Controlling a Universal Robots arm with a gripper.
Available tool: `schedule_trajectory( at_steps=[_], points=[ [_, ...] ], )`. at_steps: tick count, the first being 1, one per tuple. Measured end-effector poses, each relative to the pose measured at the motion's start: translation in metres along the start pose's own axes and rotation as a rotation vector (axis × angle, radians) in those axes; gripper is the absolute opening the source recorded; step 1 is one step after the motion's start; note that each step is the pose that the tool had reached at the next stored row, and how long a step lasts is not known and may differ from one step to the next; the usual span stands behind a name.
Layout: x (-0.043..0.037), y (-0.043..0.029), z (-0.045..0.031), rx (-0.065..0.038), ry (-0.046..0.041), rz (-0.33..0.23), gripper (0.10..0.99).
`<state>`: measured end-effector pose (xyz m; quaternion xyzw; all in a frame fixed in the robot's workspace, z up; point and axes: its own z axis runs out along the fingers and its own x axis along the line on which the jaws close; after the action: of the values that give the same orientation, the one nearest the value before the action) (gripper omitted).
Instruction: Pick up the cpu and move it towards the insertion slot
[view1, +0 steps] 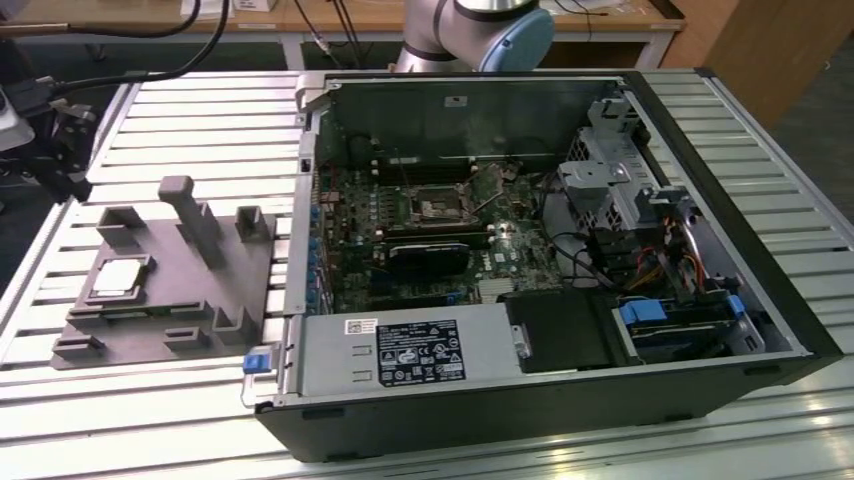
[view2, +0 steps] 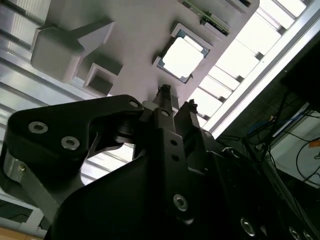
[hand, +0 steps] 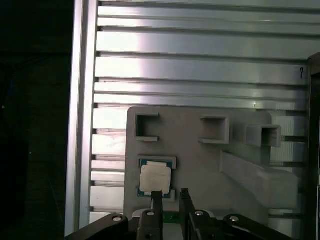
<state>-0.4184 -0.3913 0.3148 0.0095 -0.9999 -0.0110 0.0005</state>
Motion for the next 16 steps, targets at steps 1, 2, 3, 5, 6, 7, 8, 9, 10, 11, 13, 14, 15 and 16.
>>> schedule_trajectory(
  at_steps=[1,2,3,5,6,7,8,9,10,11,13,14,15,16],
  points=[
    [0.0001,0.0000,0.0008,0.000,0.0000,0.000,0.294],
    [0.0002,-0.0001,0.0019,0.001,0.0000,0.000,0.294],
    [0.0002,-0.0001,0.0031,0.001,0.0000,0.000,0.353],
    [0.0003,-0.0001,0.0052,0.003,0.0001,0.000,0.412],
    [0.0004,-0.0001,0.0061,0.003,0.0001,0.000,0.471],
    [0.0005,-0.0001,0.0070,0.003,0.0001,0.000,0.471],
    [0.0006,-0.0002,0.0079,0.003,0.0000,0.000,0.584],
    [0.0006,-0.0002,0.0087,0.004,0.0000,0.000,0.584],
    [0.0007,-0.0002,0.0094,0.004,0.0001,0.000,0.647],
    [0.0008,-0.0002,0.0102,0.004,0.0001,0.000,0.647],
    [0.0009,-0.0003,0.0118,0.004,0.0001,0.000,0.647],
    [0.0010,-0.0003,0.0125,0.004,0.0001,0.000,0.647],
    [0.0011,-0.0003,0.0132,0.004,0.0000,0.000,0.647],
    [0.0012,-0.0003,0.0139,0.004,0.0001,0.000,0.647]
  ],
)
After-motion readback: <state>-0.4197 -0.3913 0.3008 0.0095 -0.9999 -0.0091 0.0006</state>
